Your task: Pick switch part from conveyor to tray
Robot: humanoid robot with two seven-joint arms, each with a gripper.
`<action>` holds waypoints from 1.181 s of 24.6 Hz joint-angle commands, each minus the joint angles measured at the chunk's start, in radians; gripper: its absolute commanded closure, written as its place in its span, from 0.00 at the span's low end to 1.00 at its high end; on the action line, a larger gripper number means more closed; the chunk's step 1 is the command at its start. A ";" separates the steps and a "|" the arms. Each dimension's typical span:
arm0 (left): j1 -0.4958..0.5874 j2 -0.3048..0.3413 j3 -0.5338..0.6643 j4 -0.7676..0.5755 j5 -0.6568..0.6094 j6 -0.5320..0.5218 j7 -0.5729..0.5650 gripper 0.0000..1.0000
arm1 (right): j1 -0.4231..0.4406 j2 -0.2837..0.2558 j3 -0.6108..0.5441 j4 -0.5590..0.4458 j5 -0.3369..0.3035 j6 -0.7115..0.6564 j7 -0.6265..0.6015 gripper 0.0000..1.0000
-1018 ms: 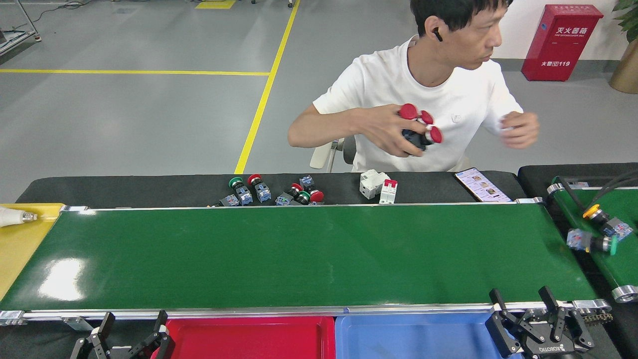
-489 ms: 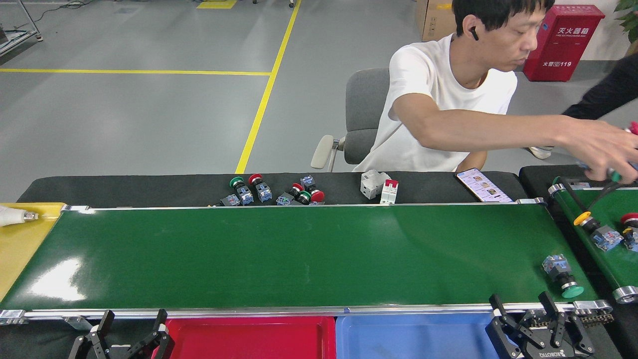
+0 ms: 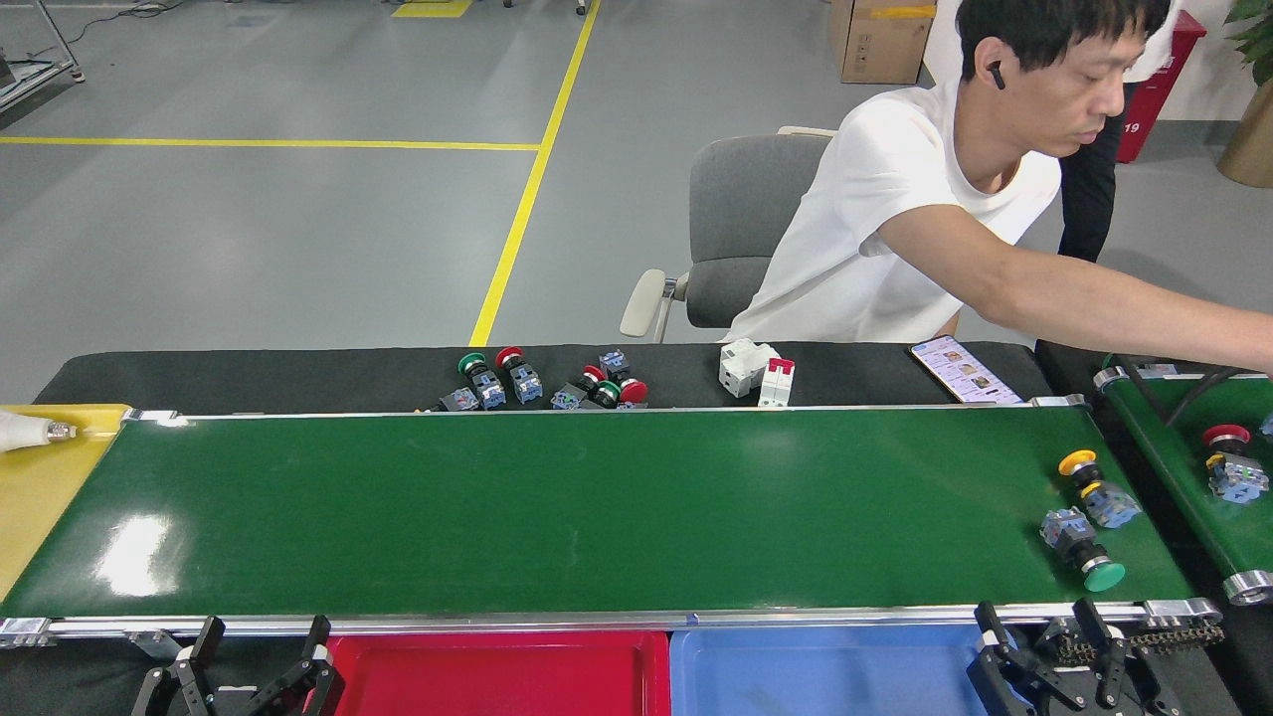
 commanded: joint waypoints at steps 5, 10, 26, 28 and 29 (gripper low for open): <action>0.010 0.002 -0.006 -0.013 0.002 -0.002 0.009 0.00 | -0.072 -0.066 -0.021 0.049 -0.007 0.011 0.051 0.02; 0.021 0.006 -0.039 -0.013 -0.017 0.002 0.012 0.00 | -0.192 -0.072 -0.012 0.149 -0.001 0.013 0.083 0.04; 0.025 -0.001 -0.020 -0.012 -0.018 -0.088 0.046 0.00 | -0.269 -0.063 0.099 0.246 -0.008 -0.024 0.156 0.94; 0.025 -0.011 -0.014 -0.012 -0.015 -0.088 0.044 0.00 | -0.264 -0.065 0.099 0.224 -0.037 -0.103 0.167 0.95; 0.025 -0.020 -0.012 -0.012 -0.015 -0.088 0.044 0.00 | -0.261 -0.069 0.099 0.212 -0.065 -0.156 0.176 0.97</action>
